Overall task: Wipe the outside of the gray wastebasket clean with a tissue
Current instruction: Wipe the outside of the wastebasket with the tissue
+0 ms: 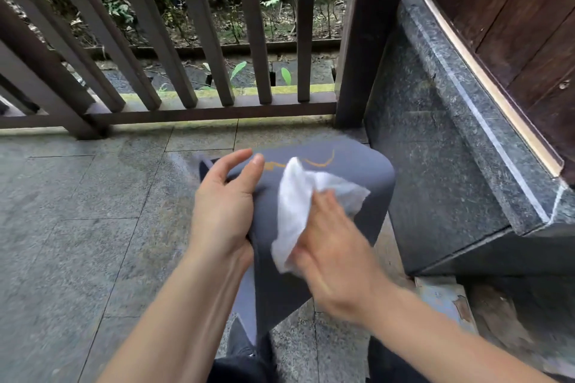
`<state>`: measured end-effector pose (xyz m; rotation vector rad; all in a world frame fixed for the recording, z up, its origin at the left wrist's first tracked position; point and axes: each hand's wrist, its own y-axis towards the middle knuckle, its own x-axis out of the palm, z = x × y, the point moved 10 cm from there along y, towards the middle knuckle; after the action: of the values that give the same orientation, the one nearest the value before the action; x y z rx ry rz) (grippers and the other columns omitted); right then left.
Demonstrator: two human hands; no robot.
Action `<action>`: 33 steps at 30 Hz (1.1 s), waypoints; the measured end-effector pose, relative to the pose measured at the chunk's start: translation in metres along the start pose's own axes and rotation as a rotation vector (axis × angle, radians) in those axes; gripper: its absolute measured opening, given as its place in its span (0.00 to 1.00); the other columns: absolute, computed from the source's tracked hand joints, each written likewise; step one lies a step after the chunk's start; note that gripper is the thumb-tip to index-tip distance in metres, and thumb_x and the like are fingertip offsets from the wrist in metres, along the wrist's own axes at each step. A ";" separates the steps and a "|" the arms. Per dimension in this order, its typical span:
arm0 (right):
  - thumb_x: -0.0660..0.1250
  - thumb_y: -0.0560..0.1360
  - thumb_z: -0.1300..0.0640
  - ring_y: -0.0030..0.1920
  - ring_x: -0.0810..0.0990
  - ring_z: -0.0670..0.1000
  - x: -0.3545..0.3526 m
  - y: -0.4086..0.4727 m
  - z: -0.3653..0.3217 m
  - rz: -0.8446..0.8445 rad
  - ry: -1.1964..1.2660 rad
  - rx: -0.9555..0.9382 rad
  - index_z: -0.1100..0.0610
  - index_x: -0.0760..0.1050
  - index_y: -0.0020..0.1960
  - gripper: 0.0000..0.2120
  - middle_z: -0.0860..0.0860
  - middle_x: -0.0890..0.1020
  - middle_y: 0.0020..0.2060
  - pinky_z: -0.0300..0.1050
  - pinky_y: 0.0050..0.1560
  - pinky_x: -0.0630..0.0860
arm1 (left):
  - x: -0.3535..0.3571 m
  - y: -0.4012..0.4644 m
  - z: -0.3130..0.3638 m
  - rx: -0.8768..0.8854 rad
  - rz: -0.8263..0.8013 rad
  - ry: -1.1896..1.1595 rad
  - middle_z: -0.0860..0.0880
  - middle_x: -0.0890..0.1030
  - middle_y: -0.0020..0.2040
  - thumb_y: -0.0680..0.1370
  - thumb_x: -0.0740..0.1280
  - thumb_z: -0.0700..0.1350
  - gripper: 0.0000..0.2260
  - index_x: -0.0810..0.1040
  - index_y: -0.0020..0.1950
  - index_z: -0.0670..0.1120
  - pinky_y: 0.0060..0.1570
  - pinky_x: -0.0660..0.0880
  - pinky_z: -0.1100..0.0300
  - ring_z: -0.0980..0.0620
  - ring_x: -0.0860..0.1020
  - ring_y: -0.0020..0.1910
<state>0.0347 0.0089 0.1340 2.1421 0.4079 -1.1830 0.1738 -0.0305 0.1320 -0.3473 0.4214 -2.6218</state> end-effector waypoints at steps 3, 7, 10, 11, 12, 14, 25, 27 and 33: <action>0.52 0.84 0.50 0.80 0.61 0.59 0.012 -0.003 -0.036 0.013 -0.031 -0.146 0.60 0.69 0.75 0.24 0.57 0.70 0.76 0.57 0.81 0.52 | -0.002 0.003 -0.001 0.038 0.008 0.115 0.51 0.85 0.49 0.83 0.67 0.48 0.06 0.84 0.56 0.54 0.36 0.79 0.65 0.61 0.82 0.37; 0.60 0.79 0.53 0.77 0.67 0.58 0.004 -0.005 -0.019 0.083 -0.061 -0.147 0.60 0.73 0.72 0.23 0.57 0.74 0.73 0.56 0.80 0.58 | -0.002 0.002 0.000 0.036 -0.006 0.151 0.50 0.83 0.41 0.84 0.64 0.45 0.10 0.85 0.56 0.54 0.30 0.77 0.67 0.59 0.80 0.31; 0.59 0.79 0.53 0.69 0.72 0.59 -0.021 -0.004 0.029 0.191 -0.043 0.066 0.58 0.73 0.63 0.16 0.57 0.79 0.64 0.60 0.76 0.63 | 0.002 -0.004 0.003 0.055 -0.024 0.138 0.45 0.82 0.42 0.84 0.62 0.41 0.12 0.85 0.55 0.53 0.32 0.73 0.59 0.50 0.76 0.35; 0.56 0.81 0.52 0.67 0.73 0.58 -0.029 -0.005 0.051 0.214 -0.037 0.180 0.57 0.72 0.63 0.16 0.56 0.78 0.62 0.62 0.73 0.66 | 0.005 -0.006 0.004 0.070 -0.038 0.134 0.43 0.81 0.42 0.84 0.62 0.40 0.14 0.85 0.55 0.53 0.35 0.70 0.56 0.48 0.74 0.37; 0.52 0.82 0.50 0.66 0.73 0.58 -0.036 -0.008 0.073 0.225 -0.016 0.309 0.57 0.73 0.65 0.18 0.54 0.78 0.62 0.61 0.71 0.67 | 0.006 -0.008 0.006 0.094 -0.052 0.138 0.42 0.79 0.42 0.84 0.61 0.40 0.15 0.86 0.55 0.54 0.37 0.67 0.54 0.47 0.71 0.38; 0.49 0.84 0.49 0.66 0.73 0.57 -0.047 -0.018 0.115 0.272 0.062 0.565 0.57 0.73 0.67 0.21 0.53 0.78 0.63 0.57 0.70 0.68 | 0.010 -0.014 0.012 0.174 -0.075 0.163 0.43 0.76 0.40 0.84 0.61 0.40 0.16 0.86 0.54 0.56 0.37 0.64 0.53 0.46 0.68 0.38; 0.45 0.87 0.47 0.80 0.58 0.50 -0.021 -0.024 0.153 0.102 0.309 0.810 0.52 0.58 0.81 0.25 0.49 0.62 0.80 0.50 0.80 0.55 | 0.017 -0.040 0.054 0.632 -0.167 0.453 0.58 0.62 0.25 0.81 0.61 0.38 0.17 0.85 0.52 0.57 0.24 0.55 0.68 0.59 0.59 0.24; 0.45 0.85 0.45 0.71 0.71 0.51 -0.029 -0.017 0.135 0.130 0.331 0.733 0.53 0.67 0.73 0.23 0.48 0.75 0.68 0.50 0.69 0.68 | 0.019 -0.048 0.060 0.694 -0.180 0.495 0.56 0.63 0.25 0.82 0.61 0.39 0.16 0.84 0.52 0.57 0.25 0.56 0.68 0.59 0.60 0.25; 0.59 0.82 0.53 0.73 0.71 0.57 -0.026 0.008 0.020 0.086 0.207 0.125 0.62 0.70 0.70 0.20 0.58 0.76 0.68 0.51 0.77 0.62 | 0.025 -0.057 0.065 0.783 -0.201 0.601 0.53 0.68 0.26 0.82 0.60 0.39 0.16 0.83 0.52 0.57 0.25 0.58 0.67 0.59 0.61 0.24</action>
<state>0.0124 -0.0095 0.1519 2.3757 0.3349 -0.9655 0.1493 -0.0094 0.2161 0.6910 -0.4973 -2.7889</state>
